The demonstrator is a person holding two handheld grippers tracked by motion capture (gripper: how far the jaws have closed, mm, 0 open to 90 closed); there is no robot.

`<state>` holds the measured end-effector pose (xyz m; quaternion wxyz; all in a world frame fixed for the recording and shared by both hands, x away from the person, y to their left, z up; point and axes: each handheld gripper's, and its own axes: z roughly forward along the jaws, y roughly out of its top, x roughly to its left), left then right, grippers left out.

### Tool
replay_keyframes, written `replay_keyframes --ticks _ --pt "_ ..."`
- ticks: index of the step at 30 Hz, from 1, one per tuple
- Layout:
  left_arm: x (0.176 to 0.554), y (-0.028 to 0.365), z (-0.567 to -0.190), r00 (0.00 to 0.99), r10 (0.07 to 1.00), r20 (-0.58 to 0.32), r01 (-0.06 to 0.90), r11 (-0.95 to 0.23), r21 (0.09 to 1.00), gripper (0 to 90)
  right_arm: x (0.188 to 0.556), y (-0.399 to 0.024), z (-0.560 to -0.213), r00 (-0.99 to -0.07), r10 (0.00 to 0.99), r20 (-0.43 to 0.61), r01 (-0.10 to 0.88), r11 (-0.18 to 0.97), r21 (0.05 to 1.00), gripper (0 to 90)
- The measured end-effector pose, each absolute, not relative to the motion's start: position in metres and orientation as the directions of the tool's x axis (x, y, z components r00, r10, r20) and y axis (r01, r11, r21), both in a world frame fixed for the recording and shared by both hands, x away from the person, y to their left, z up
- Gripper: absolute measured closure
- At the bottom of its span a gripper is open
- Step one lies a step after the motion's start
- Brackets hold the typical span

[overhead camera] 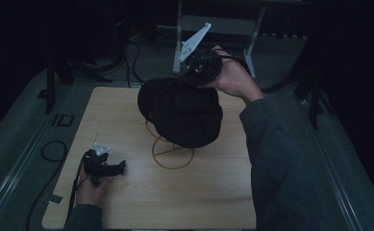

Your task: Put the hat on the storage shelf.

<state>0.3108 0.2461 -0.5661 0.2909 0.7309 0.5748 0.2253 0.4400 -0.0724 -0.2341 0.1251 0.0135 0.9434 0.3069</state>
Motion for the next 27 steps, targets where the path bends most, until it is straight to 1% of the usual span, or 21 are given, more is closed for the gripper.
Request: replay_keyframes --ticks 10,14,23,27 --pt "0.311 0.246 -0.566 0.237 0.971 -0.004 0.708 -0.17 0.685 1.9 0.452 -0.055 -0.257 -0.972 0.119 -0.203 -0.015 0.829 0.559 82.6" --pt "0.311 0.245 -0.566 0.237 0.971 -0.005 0.708 -0.17 0.685 1.9 0.452 -0.049 -0.263 -0.975 0.11 -0.195 -0.017 0.833 0.554 81.9" --pt "0.311 0.245 -0.566 0.238 0.971 -0.005 0.708 -0.17 0.685 1.9 0.451 -0.034 -0.266 -0.974 0.112 -0.197 -0.018 0.83 0.558 82.0" --pt "0.31 0.245 -0.566 0.238 0.971 -0.004 0.709 -0.17 0.685 1.9 0.453 -0.025 -0.276 -0.975 0.113 -0.191 -0.003 0.853 0.521 82.2"
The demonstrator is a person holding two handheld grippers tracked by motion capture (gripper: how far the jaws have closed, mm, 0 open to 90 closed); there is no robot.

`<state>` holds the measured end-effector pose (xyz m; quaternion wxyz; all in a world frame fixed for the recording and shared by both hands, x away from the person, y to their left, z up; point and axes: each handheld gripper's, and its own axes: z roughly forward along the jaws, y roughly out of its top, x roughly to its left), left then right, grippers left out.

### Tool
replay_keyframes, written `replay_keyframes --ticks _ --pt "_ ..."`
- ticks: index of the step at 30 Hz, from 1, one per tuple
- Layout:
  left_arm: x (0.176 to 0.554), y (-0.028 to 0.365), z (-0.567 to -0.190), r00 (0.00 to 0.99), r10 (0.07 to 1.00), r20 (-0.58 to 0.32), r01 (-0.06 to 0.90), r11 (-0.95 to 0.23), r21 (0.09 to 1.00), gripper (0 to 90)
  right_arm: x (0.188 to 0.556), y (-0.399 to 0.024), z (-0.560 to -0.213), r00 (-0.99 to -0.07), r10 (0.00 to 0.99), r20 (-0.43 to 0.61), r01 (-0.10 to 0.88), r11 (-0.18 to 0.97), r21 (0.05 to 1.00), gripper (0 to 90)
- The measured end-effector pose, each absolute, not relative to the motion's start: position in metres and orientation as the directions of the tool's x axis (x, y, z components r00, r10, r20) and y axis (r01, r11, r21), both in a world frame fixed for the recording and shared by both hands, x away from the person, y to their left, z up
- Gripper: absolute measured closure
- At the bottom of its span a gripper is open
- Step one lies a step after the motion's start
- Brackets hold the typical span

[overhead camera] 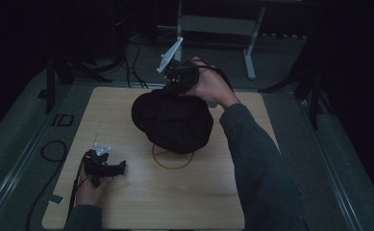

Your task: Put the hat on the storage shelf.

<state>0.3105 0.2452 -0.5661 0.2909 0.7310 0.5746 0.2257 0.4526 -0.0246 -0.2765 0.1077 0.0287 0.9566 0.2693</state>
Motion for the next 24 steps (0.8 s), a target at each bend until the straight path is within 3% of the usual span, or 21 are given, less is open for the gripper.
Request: replay_keyframes --ticks 24 --pt "0.31 0.245 -0.566 0.241 0.971 -0.003 0.711 -0.174 0.682 1.9 0.457 -0.013 -0.293 -0.97 0.152 -0.19 0.036 0.862 0.505 77.4"
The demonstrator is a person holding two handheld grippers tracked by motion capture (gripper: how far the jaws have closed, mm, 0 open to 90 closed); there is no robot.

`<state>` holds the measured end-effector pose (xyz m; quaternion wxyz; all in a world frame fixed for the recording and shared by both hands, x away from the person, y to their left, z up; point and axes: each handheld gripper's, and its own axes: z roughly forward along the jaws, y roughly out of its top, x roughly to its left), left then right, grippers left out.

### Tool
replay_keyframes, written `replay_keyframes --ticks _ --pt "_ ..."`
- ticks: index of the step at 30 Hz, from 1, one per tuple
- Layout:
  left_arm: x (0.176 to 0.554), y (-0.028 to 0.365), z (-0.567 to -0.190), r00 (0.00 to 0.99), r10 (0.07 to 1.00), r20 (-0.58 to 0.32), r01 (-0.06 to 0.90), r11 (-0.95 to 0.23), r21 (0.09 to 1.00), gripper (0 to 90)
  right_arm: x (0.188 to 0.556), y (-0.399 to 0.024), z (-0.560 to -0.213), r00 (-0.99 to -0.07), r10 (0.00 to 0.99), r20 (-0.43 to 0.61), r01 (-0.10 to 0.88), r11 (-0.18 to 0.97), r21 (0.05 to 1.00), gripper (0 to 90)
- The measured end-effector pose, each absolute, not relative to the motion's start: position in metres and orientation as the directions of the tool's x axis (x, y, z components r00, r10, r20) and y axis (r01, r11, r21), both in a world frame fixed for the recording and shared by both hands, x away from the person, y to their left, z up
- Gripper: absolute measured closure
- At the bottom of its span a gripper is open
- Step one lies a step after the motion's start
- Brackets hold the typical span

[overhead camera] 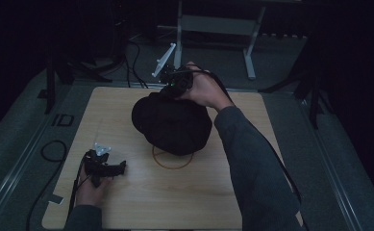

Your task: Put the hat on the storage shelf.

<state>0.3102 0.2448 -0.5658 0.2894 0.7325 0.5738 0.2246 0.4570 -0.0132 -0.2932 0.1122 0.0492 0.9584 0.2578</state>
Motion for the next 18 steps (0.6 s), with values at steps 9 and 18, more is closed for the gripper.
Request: replay_keyframes --ticks 9,18 --pt "0.3101 0.2447 -0.5658 0.24 0.971 -0.003 0.711 -0.174 0.682 1.9 0.4559 -0.0114 -0.2951 -0.973 0.161 -0.166 0.056 0.859 0.508 65.0" --pt "0.3102 0.2446 -0.5659 0.239 0.971 -0.002 0.71 -0.173 0.683 1.9 0.4568 -0.0176 -0.2929 -0.969 0.196 -0.153 0.082 0.831 0.55 49.8"
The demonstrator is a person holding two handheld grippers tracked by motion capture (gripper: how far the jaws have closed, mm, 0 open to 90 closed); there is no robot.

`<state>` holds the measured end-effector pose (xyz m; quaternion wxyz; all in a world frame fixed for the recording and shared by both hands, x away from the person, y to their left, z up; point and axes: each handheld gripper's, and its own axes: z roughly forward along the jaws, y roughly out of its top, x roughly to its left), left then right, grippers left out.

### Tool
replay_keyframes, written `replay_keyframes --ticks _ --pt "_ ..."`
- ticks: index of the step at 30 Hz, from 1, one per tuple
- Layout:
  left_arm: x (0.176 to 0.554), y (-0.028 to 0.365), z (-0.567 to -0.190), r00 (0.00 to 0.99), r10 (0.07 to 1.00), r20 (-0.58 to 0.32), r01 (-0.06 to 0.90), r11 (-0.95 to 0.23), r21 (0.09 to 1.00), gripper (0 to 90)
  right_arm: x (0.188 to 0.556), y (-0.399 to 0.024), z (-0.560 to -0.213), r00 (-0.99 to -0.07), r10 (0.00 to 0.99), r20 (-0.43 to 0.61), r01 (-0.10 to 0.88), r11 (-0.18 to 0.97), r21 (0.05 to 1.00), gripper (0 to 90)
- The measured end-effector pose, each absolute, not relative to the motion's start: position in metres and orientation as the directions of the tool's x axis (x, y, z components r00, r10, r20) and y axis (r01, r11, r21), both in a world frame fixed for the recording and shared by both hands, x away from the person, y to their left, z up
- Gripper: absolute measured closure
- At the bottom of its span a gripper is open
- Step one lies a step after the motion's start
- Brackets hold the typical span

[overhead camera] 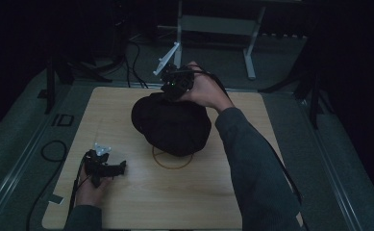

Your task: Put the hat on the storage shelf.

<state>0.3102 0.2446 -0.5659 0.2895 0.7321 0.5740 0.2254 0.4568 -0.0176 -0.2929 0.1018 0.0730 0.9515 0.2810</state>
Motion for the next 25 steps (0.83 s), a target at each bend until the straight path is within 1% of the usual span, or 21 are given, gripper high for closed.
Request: replay_keyframes --ticks 4,7,16,25 --pt "0.31 0.245 -0.566 0.24 0.971 -0.002 0.71 -0.174 0.682 1.8 0.457 -0.022 -0.289 -0.964 0.213 -0.157 0.087 0.816 0.571 41.4" --pt "0.31 0.245 -0.566 0.24 0.971 -0.002 0.71 -0.174 0.682 1.9 0.457 -0.026 -0.286 -0.96 0.23 -0.158 0.097 0.805 0.586 38.2" --pt "0.31 0.245 -0.566 0.239 0.971 -0.002 0.71 -0.174 0.683 1.9 0.46 -0.05 -0.273 -0.945 0.294 -0.142 0.139 0.754 0.642 36.9" --pt "0.31 0.245 -0.566 0.24 0.971 -0.002 0.711 -0.174 0.682 1.9 0.463 -0.07 -0.275 -0.934 0.327 -0.144 0.17 0.759 0.628 36.6"
